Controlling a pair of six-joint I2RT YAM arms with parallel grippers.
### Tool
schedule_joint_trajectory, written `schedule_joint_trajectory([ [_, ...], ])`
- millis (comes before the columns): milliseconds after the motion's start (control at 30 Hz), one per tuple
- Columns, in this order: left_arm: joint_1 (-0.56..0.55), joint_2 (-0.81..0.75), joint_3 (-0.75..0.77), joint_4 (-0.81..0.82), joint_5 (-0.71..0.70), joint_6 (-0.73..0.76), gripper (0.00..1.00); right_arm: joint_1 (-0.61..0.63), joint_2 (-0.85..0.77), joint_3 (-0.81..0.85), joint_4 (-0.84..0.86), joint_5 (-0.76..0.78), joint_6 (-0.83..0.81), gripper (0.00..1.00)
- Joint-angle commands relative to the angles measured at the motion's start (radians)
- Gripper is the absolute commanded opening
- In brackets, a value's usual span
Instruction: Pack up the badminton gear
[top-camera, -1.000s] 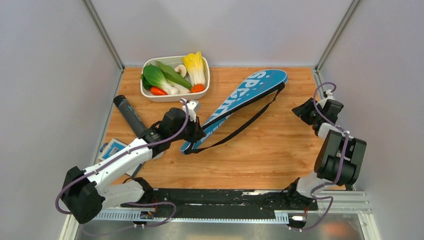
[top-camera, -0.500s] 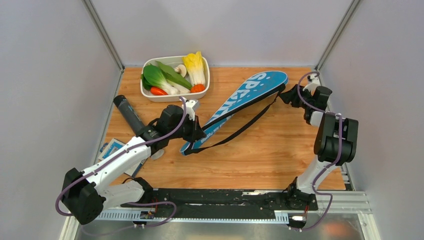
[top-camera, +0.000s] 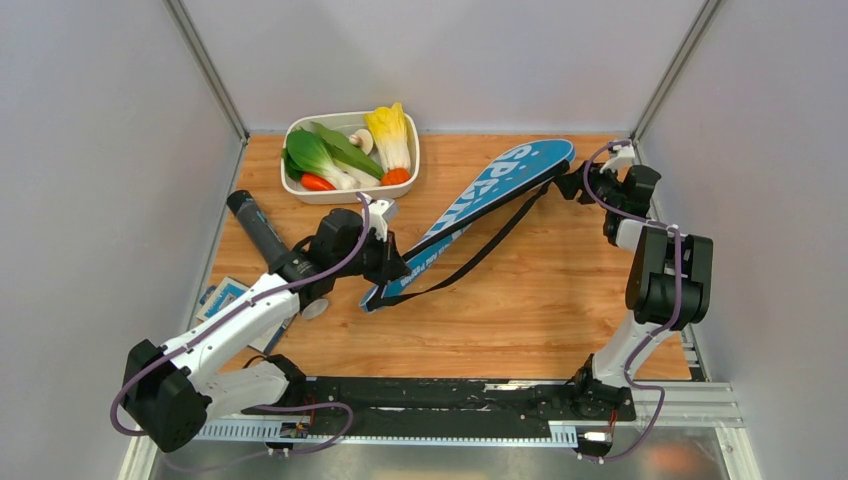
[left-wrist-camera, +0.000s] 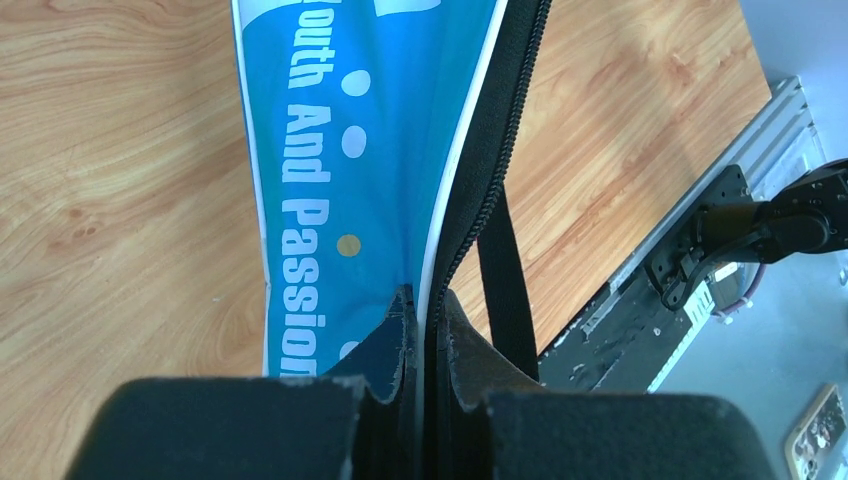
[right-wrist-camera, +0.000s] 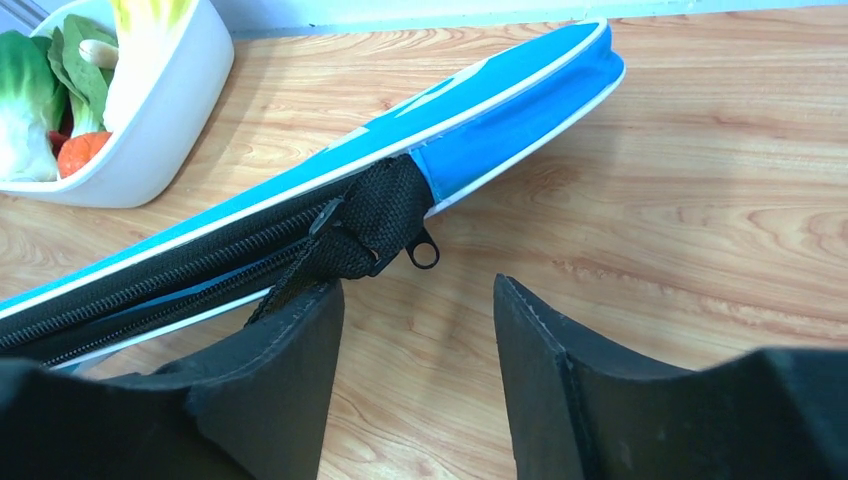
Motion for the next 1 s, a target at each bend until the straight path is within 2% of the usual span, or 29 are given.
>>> schedule_joint_trajectory([
  [0,0.003,-0.023,0.015,-0.036,0.092,0.012,0.00,-0.002,-0.013,0.039,0.065,-0.041,-0.061,0.55],
  [167,0.007,-0.020,0.015,-0.049,0.089,0.024,0.00,-0.003,-0.019,0.053,0.014,-0.047,-0.135,0.34],
  [233,0.010,-0.017,0.018,-0.054,0.089,0.028,0.00,-0.003,-0.034,0.042,0.011,-0.025,-0.158,0.30],
  [267,0.010,-0.015,0.020,-0.056,0.088,0.031,0.00,-0.002,-0.040,0.037,0.014,-0.024,-0.166,0.30],
  [367,0.012,-0.009,0.025,-0.063,0.091,0.036,0.00,-0.002,-0.044,0.035,0.011,-0.025,-0.185,0.45],
  [433,0.011,-0.006,0.028,-0.066,0.091,0.040,0.00,-0.003,-0.048,0.039,-0.004,-0.008,-0.207,0.51],
  [600,0.014,-0.004,0.031,-0.075,0.089,0.048,0.00,-0.003,-0.064,0.037,-0.004,-0.014,-0.258,0.54],
  [733,0.014,-0.002,0.030,-0.077,0.090,0.055,0.00,-0.003,-0.066,0.034,0.003,-0.047,-0.290,0.40],
  [900,0.014,0.006,0.034,-0.081,0.093,0.062,0.00,-0.003,-0.073,0.013,0.044,-0.058,-0.296,0.19],
  [967,0.014,0.001,0.036,-0.081,0.091,0.065,0.00,-0.003,-0.068,0.009,0.052,-0.062,-0.296,0.07],
])
